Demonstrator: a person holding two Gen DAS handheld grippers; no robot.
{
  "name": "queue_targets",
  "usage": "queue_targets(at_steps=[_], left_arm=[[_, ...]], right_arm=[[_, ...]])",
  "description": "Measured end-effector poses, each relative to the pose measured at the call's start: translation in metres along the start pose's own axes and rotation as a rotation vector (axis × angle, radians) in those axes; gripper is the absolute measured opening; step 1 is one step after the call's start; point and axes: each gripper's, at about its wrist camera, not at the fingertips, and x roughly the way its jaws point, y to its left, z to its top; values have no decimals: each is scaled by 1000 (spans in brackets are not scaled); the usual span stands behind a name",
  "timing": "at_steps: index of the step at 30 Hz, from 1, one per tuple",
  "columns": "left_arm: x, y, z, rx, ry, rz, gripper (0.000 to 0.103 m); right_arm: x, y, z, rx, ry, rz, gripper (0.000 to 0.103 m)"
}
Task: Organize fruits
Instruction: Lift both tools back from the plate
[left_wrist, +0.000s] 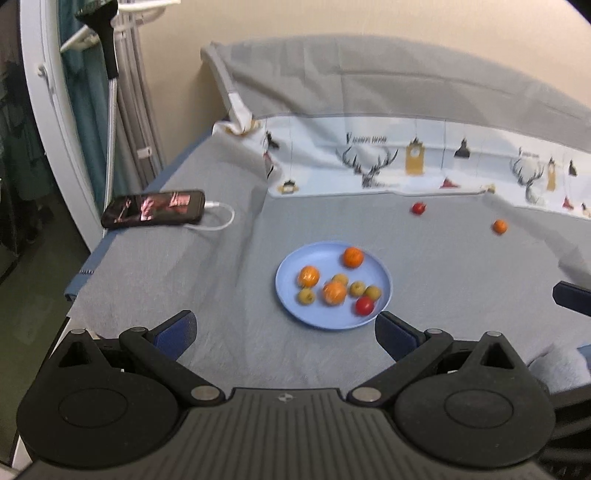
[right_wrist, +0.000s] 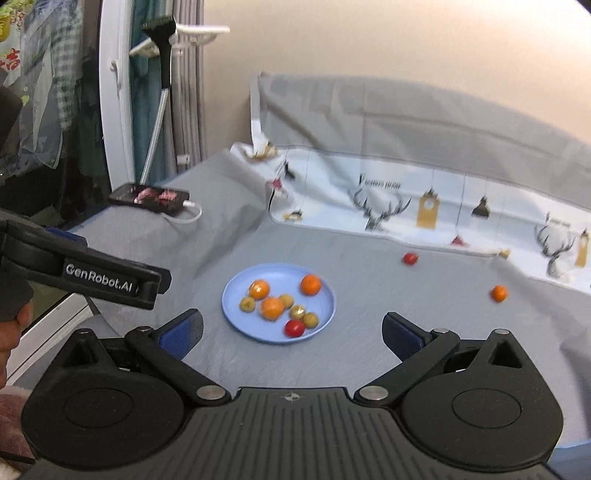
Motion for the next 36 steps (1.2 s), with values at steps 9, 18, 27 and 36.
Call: queue_targets(at_steps=[9, 18, 27, 36], left_arm=[[-14, -19, 3, 22, 4, -64, 103], [-20, -31, 3, 77, -20, -55, 103], [-10, -30, 4, 80, -4, -20, 103], [17, -38, 7, 119, 54, -2, 103]], right_arm=[[-45, -3, -9, -18, -104, -74, 102], [-51, -11, -15, 17, -118, -78, 102], [-35, -14, -17, 40, -81, -37, 102], [-10, -26, -22, 89, -16, -6, 102]])
